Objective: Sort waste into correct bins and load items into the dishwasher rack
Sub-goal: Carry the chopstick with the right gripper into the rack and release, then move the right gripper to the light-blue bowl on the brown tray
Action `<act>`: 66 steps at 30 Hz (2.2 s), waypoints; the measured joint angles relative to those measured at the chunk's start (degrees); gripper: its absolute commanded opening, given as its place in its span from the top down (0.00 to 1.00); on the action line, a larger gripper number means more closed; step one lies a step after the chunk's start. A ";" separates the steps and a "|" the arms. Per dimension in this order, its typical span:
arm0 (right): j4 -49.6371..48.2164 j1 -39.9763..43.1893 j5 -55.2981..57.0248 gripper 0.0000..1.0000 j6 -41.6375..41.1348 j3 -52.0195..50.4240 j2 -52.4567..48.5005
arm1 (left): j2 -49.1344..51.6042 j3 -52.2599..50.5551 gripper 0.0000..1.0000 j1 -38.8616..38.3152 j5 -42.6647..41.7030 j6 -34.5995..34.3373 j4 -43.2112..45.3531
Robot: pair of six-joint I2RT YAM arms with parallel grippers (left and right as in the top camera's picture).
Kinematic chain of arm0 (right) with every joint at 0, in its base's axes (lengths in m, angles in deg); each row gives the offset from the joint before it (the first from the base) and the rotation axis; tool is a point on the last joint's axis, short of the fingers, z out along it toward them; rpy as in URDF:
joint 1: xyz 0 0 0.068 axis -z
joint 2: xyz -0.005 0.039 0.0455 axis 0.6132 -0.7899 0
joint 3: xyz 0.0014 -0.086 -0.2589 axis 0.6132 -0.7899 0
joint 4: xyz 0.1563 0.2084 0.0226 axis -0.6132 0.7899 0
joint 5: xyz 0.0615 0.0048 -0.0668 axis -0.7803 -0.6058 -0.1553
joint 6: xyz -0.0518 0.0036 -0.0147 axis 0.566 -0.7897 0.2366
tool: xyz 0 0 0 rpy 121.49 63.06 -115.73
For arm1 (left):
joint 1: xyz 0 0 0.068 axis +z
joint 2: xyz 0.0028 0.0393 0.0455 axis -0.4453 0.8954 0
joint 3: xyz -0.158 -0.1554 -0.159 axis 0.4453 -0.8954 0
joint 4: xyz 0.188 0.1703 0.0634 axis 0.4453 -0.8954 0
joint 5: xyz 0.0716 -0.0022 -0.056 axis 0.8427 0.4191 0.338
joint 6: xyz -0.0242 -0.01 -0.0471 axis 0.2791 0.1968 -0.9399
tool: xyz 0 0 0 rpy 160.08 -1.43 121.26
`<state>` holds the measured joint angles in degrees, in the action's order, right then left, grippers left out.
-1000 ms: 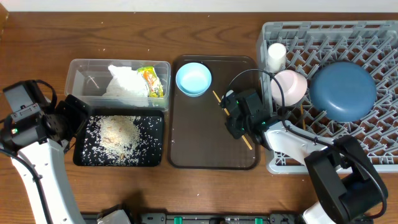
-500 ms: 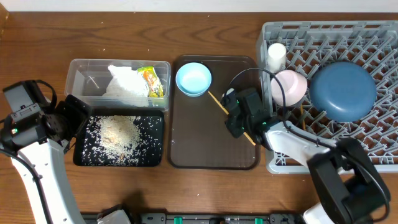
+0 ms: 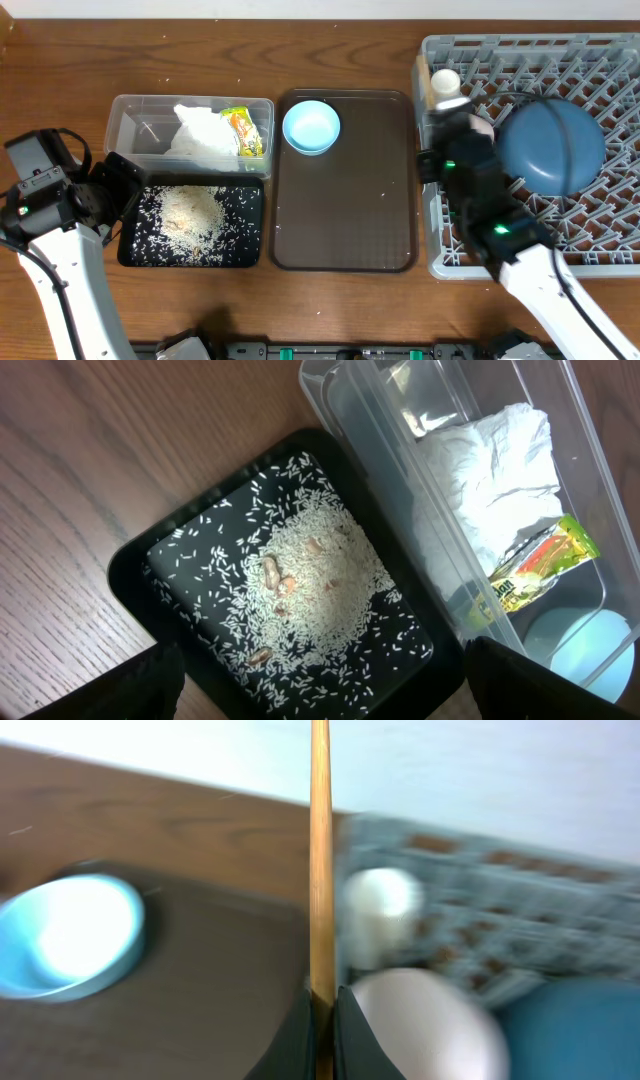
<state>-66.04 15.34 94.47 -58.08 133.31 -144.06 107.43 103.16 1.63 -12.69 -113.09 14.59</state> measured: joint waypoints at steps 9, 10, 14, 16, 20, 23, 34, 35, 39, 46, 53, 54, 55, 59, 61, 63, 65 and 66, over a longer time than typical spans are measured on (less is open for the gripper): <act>5.16 15.93 -0.48 0.99 4.39 0.09 -0.11 | 0.00 0.00 0.08 0.00 0.02 0.00 0.02; 5.05 17.44 -1.73 0.99 4.83 0.09 -0.79 | 0.00 0.00 0.08 0.00 0.02 0.00 0.02; 5.14 22.08 -7.13 0.99 7.26 0.09 -4.48 | 0.00 0.00 0.08 0.00 0.00 0.00 0.02; 5.11 23.32 -8.74 0.99 7.87 0.09 -6.51 | 0.00 0.00 0.08 0.00 0.02 0.00 0.02; 4.81 24.48 -10.67 0.99 8.76 0.09 -10.38 | 0.00 0.00 0.08 0.00 0.00 0.00 0.02; 3.58 24.55 -11.32 0.99 9.66 0.09 -12.94 | 0.00 0.00 0.08 0.00 0.00 0.00 0.02; 0.35 24.55 -12.24 0.69 10.73 0.09 -17.51 | 0.00 0.00 0.08 0.00 0.00 0.00 0.02; 0.35 24.55 -12.31 0.64 10.49 0.09 -17.55 | 0.00 0.00 0.08 0.00 0.00 0.00 0.02; 0.22 24.55 -12.44 0.57 10.58 0.09 -17.55 | 0.00 0.00 0.08 0.00 0.00 0.00 0.02; -0.26 24.90 -17.11 0.60 9.57 0.11 -17.40 | 0.00 0.00 0.08 0.00 0.00 0.00 0.02; -0.17 23.91 -31.95 0.71 7.19 0.22 -15.06 | 0.00 0.00 0.08 0.00 0.00 0.00 0.02; 0.79 23.12 -33.53 0.72 6.56 0.52 -14.56 | 0.00 0.00 0.08 0.00 0.00 0.00 0.02; 2.45 22.23 -34.73 0.73 5.92 1.27 -14.10 | 0.00 0.00 0.08 0.00 0.00 0.00 0.02; 12.46 18.51 -37.00 0.75 4.15 8.68 -13.49 | 0.00 0.00 0.08 0.00 0.00 0.00 0.00; 18.29 15.78 -37.05 0.75 3.52 14.73 -13.49 | 0.00 0.00 0.08 0.00 0.00 0.00 0.00; 23.19 12.76 -36.30 0.75 3.26 20.48 -13.49 | 0.00 0.00 0.08 0.00 0.02 0.00 0.02; 26.71 9.16 -35.15 0.76 3.10 25.94 -13.53 | 0.00 0.00 0.08 0.00 0.00 0.00 -0.02; 28.37 6.25 -33.70 0.76 2.99 29.62 -13.68 | 0.00 0.00 0.08 0.00 0.00 0.00 0.00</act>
<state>-37.66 21.59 60.76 -55.09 162.93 -157.74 107.43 103.16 1.63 -12.69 -113.09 14.59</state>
